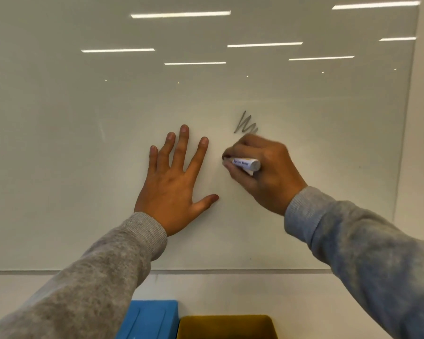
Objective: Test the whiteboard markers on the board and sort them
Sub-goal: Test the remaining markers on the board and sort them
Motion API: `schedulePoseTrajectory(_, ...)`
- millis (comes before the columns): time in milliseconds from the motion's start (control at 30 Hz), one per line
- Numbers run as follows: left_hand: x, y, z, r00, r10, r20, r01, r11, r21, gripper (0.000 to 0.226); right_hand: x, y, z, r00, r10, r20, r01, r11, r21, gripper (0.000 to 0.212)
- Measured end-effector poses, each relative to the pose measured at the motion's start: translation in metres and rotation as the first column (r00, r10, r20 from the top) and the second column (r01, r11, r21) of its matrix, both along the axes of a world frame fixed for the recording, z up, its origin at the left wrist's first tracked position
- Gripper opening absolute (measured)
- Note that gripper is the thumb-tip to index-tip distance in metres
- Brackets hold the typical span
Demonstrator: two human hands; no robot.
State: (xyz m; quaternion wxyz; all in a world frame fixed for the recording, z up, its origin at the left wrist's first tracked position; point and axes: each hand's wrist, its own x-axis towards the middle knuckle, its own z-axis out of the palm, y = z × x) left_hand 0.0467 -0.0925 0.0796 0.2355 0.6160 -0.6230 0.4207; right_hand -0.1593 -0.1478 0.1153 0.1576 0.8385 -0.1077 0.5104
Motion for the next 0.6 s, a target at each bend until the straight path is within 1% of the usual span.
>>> schedulePoseTrajectory(67, 0.001, 0.002, 0.000, 1.000, 0.008, 0.011, -0.008, 1.000, 0.007, 0.107, 0.001, 0.004, -0.013, 0.980, -0.029, -0.197, 0.025, 0.999, -0.026, 0.018)
schedulePoseTrajectory(100, 0.002, 0.002, 0.000, 1.000, 0.014, 0.015, -0.015, 1.000, 0.007, 0.107, -0.001, 0.003, -0.015, 0.973, -0.038, -0.228, 0.028, 0.999, -0.046, 0.018)
schedulePoseTrajectory(133, 0.002, 0.002, 0.000, 1.000, 0.019, 0.020, -0.019, 1.000, 0.005, 0.107, -0.004, 0.000, -0.011, 0.983, -0.039, -0.178, 0.030, 0.998, -0.050, 0.018)
schedulePoseTrajectory(200, 0.002, 0.002, -0.001, 0.999, 0.021, 0.027, -0.021, 1.000, 0.007, 0.108, -0.013, -0.005, -0.004, 0.999, -0.021, 0.033, 0.022, 0.999, -0.032, 0.016)
schedulePoseTrajectory(233, 0.002, 0.002, -0.001, 1.000, 0.017, 0.026, -0.017, 1.000, 0.008, 0.108, -0.016, -0.005, -0.004, 0.997, -0.016, 0.079, 0.018, 1.000, -0.023, 0.015)
schedulePoseTrajectory(267, 0.002, 0.001, -0.001, 1.000, 0.012, 0.024, -0.012, 1.000, 0.006, 0.108, -0.016, -0.002, -0.007, 0.998, -0.025, 0.050, 0.026, 0.999, -0.025, 0.015)
schedulePoseTrajectory(300, 0.002, 0.000, -0.002, 1.000, 0.010, 0.022, -0.010, 1.000, 0.003, 0.108, -0.013, 0.001, -0.013, 0.998, -0.048, -0.051, 0.046, 0.998, -0.033, 0.015)
schedulePoseTrajectory(333, 0.002, 0.000, -0.002, 1.000, 0.011, 0.020, -0.011, 1.000, -0.003, 0.108, -0.010, 0.004, -0.021, 0.980, -0.071, -0.186, 0.066, 0.997, -0.034, 0.016)
schedulePoseTrajectory(367, 0.002, 0.000, -0.002, 1.000, 0.012, 0.017, -0.011, 1.000, -0.009, 0.109, -0.009, 0.006, -0.025, 0.957, -0.082, -0.277, 0.073, 0.996, -0.043, 0.017)
schedulePoseTrajectory(400, 0.002, 0.000, -0.002, 1.000, 0.015, 0.016, -0.015, 1.000, -0.013, 0.109, -0.010, 0.005, -0.024, 0.957, -0.076, -0.281, 0.067, 0.997, -0.041, 0.017)
schedulePoseTrajectory(433, 0.002, 0.000, -0.003, 1.000, 0.019, 0.019, -0.019, 1.000, -0.012, 0.109, -0.012, 0.002, -0.020, 0.978, -0.054, -0.202, 0.051, 0.998, -0.023, 0.016)
schedulePoseTrajectory(500, 0.002, 0.000, -0.003, 0.999, 0.026, 0.024, -0.025, 1.000, -0.007, 0.109, -0.017, -0.002, -0.012, 1.000, -0.020, 0.018, 0.020, 1.000, 0.000, 0.014)
schedulePoseTrajectory(533, 0.003, 0.001, -0.004, 0.999, 0.026, 0.023, -0.026, 1.000, -0.005, 0.109, -0.017, -0.003, -0.013, 0.998, -0.015, 0.061, 0.015, 1.000, 0.006, 0.014)
schedulePoseTrajectory(567, 0.003, 0.001, -0.004, 0.999, 0.025, 0.022, -0.025, 1.000, -0.004, 0.109, -0.017, -0.002, -0.017, 0.999, -0.018, 0.045, 0.018, 1.000, 0.006, 0.014)
schedulePoseTrajectory(600, 0.003, 0.001, -0.004, 0.999, 0.028, 0.021, -0.028, 1.000, -0.003, 0.109, -0.016, -0.001, -0.024, 1.000, -0.024, -0.014, 0.024, 1.000, 0.013, 0.014)
